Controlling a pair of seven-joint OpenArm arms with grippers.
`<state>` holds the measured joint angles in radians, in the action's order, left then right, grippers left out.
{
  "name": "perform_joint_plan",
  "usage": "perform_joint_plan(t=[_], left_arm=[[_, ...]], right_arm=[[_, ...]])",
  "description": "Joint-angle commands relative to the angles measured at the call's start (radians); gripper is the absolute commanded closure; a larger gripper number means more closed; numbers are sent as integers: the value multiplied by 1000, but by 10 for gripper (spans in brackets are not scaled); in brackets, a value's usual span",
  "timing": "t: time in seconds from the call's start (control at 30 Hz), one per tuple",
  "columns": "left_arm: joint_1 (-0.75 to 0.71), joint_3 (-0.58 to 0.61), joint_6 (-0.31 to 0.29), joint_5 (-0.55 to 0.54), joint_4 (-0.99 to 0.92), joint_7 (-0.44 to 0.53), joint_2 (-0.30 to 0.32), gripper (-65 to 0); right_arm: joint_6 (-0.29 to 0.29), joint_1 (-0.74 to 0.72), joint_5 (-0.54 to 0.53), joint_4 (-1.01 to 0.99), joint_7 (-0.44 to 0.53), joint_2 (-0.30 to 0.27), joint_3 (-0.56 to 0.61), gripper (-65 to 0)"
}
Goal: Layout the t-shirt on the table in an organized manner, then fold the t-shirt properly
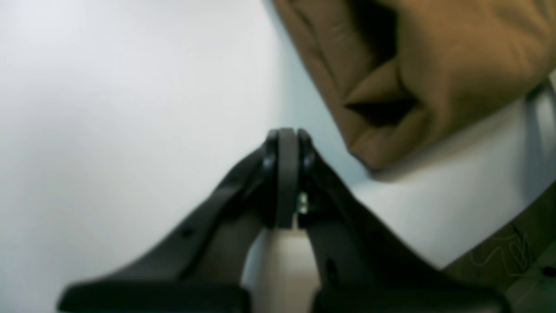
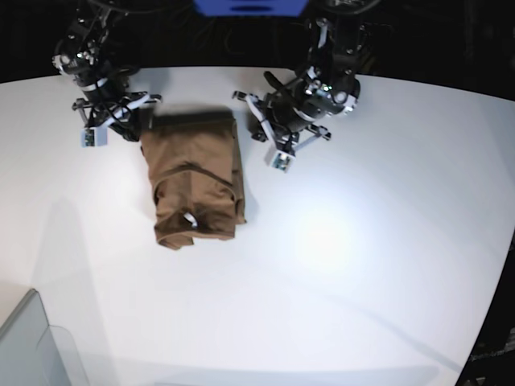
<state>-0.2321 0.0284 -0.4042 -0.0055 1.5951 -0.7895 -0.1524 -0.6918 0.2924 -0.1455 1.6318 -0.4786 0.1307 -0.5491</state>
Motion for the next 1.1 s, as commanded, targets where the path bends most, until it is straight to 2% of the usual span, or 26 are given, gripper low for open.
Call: perform_joint_plan(t=[0.0,0.17,0.37,0.43,0.5,0.6,0.7,0.83,1.0,1.07], left_arm=[[-2,2,1,-3,29,-1,-5,0],[-56,-9,-3,-61,152,-1,-5,0],[-158,-58,1,-210,362,-12,75,0],[-200,-92,1,-262,408,-14,83,0],[-257,-129,1,-311,420,-14,83,0],[-332,-150,1,-325,414,-14,84,0],[-413,-155,1,-325,408,-11,87,0],[-494,-146,1,-325,396,-3,149,0],[-548,-152,1,-325,297,-1,201,0],[-548,-153,1,-325,238,11,227,0]], right_arm=[[-6,4,-19,29,24,-4,-2,0],[-6,40,-21,38,24,-4,-7,0],[-6,118,-21,140,24,4,-35,0],[-6,143,-21,184,24,26,-68,0],[-6,159,-21,224,24,26,-137,0],[-6,163,-21,229,16,26,-263,0],[-6,167,-21,170,14,26,-369,0],[-6,166,-18,49,19,26,-503,0],[-6,176,-10,-126,24,26,-524,0],[-6,170,27,-184,24,26,-523,0]])
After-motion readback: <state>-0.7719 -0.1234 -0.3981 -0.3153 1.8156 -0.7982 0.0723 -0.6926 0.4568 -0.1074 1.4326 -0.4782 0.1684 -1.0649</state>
